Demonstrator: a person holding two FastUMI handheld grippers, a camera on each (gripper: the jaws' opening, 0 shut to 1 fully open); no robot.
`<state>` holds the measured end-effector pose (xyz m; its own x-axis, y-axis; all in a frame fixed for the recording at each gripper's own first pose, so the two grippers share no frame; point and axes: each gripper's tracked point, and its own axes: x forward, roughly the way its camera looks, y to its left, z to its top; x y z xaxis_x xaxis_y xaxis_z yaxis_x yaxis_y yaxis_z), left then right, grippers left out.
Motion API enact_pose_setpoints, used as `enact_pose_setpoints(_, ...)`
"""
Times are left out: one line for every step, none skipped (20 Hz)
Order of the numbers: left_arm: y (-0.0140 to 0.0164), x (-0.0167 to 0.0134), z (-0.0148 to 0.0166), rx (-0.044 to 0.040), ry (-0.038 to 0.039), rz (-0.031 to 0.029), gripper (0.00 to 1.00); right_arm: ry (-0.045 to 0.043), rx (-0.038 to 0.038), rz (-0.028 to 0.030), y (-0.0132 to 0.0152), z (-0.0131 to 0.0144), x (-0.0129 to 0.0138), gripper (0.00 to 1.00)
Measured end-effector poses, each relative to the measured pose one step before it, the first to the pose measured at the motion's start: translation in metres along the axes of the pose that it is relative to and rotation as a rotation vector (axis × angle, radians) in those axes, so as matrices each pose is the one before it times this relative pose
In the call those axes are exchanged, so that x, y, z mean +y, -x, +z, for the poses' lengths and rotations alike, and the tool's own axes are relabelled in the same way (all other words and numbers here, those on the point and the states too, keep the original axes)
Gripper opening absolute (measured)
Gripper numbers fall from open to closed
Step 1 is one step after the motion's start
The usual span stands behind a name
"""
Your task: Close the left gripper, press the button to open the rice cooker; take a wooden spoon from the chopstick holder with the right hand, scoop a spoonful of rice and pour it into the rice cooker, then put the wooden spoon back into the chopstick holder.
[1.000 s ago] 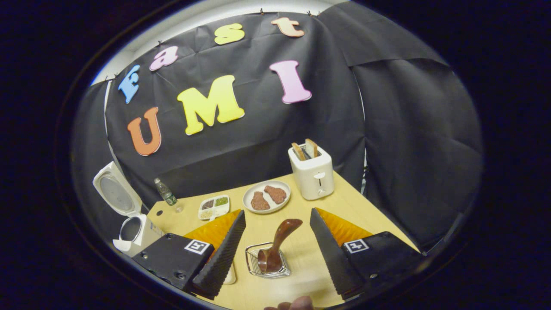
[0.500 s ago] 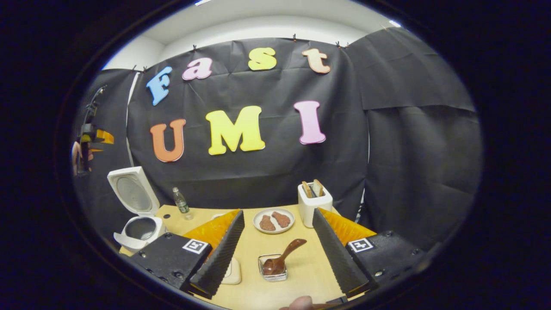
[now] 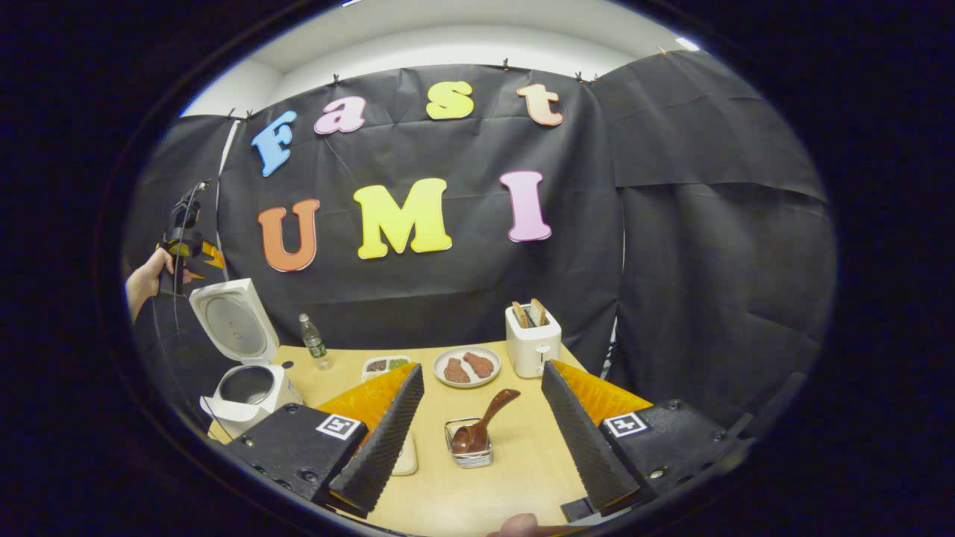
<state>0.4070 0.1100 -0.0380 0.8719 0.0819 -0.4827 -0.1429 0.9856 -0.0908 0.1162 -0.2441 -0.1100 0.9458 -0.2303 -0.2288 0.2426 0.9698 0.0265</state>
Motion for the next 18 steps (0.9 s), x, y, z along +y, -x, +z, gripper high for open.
enact_pose_setpoints(-0.00427,0.00154,-0.00581,0.02814,0.00014,0.00517,0.95,0.00504,-0.00207,0.00392,0.00205,-0.00031,0.00187,0.99)
enact_pose_setpoints(-0.00291,0.00229,-0.00476,0.02445,-0.00467,0.01036,0.95,0.00101,-0.00131,0.00763,0.00166,-0.00023,0.00223,0.99)
enact_pose_setpoints(-0.00015,0.00044,-0.00466,0.01789,0.00355,0.00327,0.95,-0.00551,0.00797,0.00564,-0.00117,-0.00321,0.00170,1.00)
enact_pose_setpoints(0.00469,-0.00066,-0.00185,0.00332,0.00144,0.00116,0.95,-0.00857,0.01143,-0.00204,-0.00035,-0.00364,-0.00129,1.00)
enact_pose_setpoints(-0.00114,-0.00054,-0.00164,0.00263,-0.00515,0.00089,0.96,-0.01487,0.00650,-0.00103,-0.00086,-0.00181,-0.00181,0.99)
enact_pose_setpoints(0.00201,0.00105,-0.00412,0.01483,-0.00680,0.00042,0.96,-0.01011,0.00291,0.00340,0.00052,-0.00055,0.00094,0.99)
enact_pose_setpoints(0.00245,-0.00079,-0.00266,0.01443,-0.00873,-0.00151,0.96,-0.00608,-0.00056,0.00404,0.00003,-0.00051,0.00109,0.99)
enact_pose_setpoints(0.00384,-0.00165,-0.00577,0.01886,-0.00412,-0.00634,0.97,-0.00151,-0.00061,0.00384,-0.00001,-0.00047,0.00085,0.99)
enact_pose_setpoints(0.00472,-0.00121,-0.00453,0.01072,-0.01041,-0.00489,0.97,-0.00156,0.00214,0.01018,-0.00063,-0.00152,0.00323,0.99)
enact_pose_setpoints(0.00420,-0.00152,-0.00832,0.00438,-0.01128,0.00140,0.97,-0.00079,0.00433,0.01243,-0.00045,-0.00226,0.00355,1.00)
enact_pose_setpoints(0.00551,-0.00071,-0.00744,0.00116,-0.00933,0.00306,0.97,-0.00071,0.00530,0.01232,-0.00131,-0.00264,0.00376,1.00)
enact_pose_setpoints(0.00700,-0.00047,-0.00733,0.00081,-0.00508,0.00444,0.98,0.00020,0.00192,0.01521,-0.00123,-0.00141,0.00517,0.99)
enact_pose_setpoints(0.00688,-0.00140,-0.00890,-0.00256,-0.00352,0.00352,0.97,-0.00092,-0.00152,0.01567,-0.00188,-0.00105,0.00580,0.99)
enact_pose_setpoints(0.00876,0.00009,-0.01042,-0.00182,0.00086,0.00479,0.97,-0.00079,0.00171,0.01590,-0.00110,-0.00090,0.00554,0.99)
enact_pose_setpoints(0.00630,-0.00172,-0.01120,-0.00300,0.00444,0.00213,0.97,-0.00267,0.00561,0.01666,-0.00228,-0.00215,0.00609,1.00)
enact_pose_setpoints(0.00516,-0.00328,-0.01379,0.00166,0.00465,-0.00318,0.96,-0.00031,0.01122,0.01900,-0.00266,-0.00259,0.00701,1.00)
enact_pose_setpoints(0.00759,-0.00424,-0.01514,0.01216,0.00639,-0.01297,0.97,0.00393,0.00632,0.02109,-0.00194,-0.00171,0.00720,0.99)
enact_pose_setpoints(0.00689,-0.00307,-0.01419,0.00666,0.00473,-0.00693,0.96,0.00964,0.00108,0.01285,-0.00230,0.00069,0.00433,0.99)
